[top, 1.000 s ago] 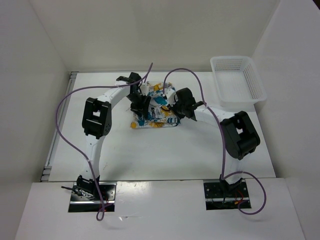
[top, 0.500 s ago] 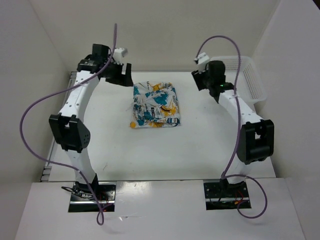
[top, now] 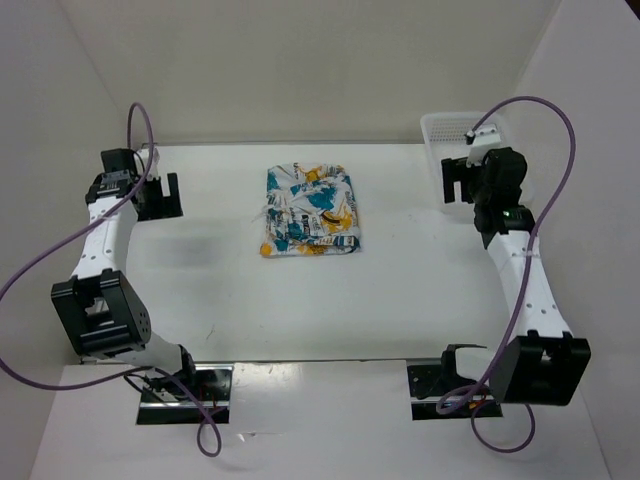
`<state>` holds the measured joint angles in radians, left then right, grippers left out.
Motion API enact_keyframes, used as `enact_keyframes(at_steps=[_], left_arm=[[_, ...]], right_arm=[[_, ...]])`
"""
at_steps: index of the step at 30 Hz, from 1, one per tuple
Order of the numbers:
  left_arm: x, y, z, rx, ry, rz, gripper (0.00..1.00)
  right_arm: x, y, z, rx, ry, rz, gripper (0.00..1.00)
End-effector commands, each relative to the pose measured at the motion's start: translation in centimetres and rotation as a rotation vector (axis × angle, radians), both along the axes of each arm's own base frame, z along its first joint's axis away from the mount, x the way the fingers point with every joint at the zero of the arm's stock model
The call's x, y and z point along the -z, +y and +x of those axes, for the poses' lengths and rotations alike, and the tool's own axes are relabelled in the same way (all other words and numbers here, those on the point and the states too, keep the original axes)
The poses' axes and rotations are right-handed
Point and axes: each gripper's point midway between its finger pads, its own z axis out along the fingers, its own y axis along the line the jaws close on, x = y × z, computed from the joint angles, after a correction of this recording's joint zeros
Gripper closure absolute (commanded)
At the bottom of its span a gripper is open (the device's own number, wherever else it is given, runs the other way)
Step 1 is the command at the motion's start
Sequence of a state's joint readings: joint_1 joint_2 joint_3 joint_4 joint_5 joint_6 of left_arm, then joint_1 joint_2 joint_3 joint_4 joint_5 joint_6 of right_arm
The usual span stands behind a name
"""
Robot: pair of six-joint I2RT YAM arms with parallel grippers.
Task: Fold and stack the shorts
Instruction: Fold the shorts
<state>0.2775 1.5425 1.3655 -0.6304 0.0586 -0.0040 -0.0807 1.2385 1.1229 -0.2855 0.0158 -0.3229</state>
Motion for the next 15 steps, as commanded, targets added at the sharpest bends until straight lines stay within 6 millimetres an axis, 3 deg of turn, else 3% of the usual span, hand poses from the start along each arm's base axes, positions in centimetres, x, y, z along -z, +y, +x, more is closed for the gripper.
enact_keyframes(at_steps=[1,2,3,9,10,15], left_arm=[[-1.9,0.0,-0.6,0.016,-0.106,-0.024,0.01],[-1.1,0.1,-0.9,0.014,-0.095,-0.038,0.01],[-1.6,0.2,-1.1,0.017,-0.113,-0.048,0.01],[-0.4,-1.0,-2.6,0.036,-0.063,-0.093,0.01],[0.0,-0.7,-2.9,0.027,-0.052,-0.098,0.01],[-0.8,-1.0,-3.6,0.028,-0.079,-0.087,0.0]], right_arm=[[-3.4,0.4,-1.9,0.064,-0.112,0.095,0.01],[-3.1,0.3,-2.5,0.082,-0.11,0.107,0.01],[-3.7,0.3,-2.8,0.085,-0.126,0.118,0.01],[-3.2,1.0,-5.4,0.092,-0.151,0.178,0.01],[-4.0,1.0,-5.8,0.09,-0.176,0.177,0.01],[-2.9,1.3,-6.9,0.086,-0.162,0.191,0.01]])
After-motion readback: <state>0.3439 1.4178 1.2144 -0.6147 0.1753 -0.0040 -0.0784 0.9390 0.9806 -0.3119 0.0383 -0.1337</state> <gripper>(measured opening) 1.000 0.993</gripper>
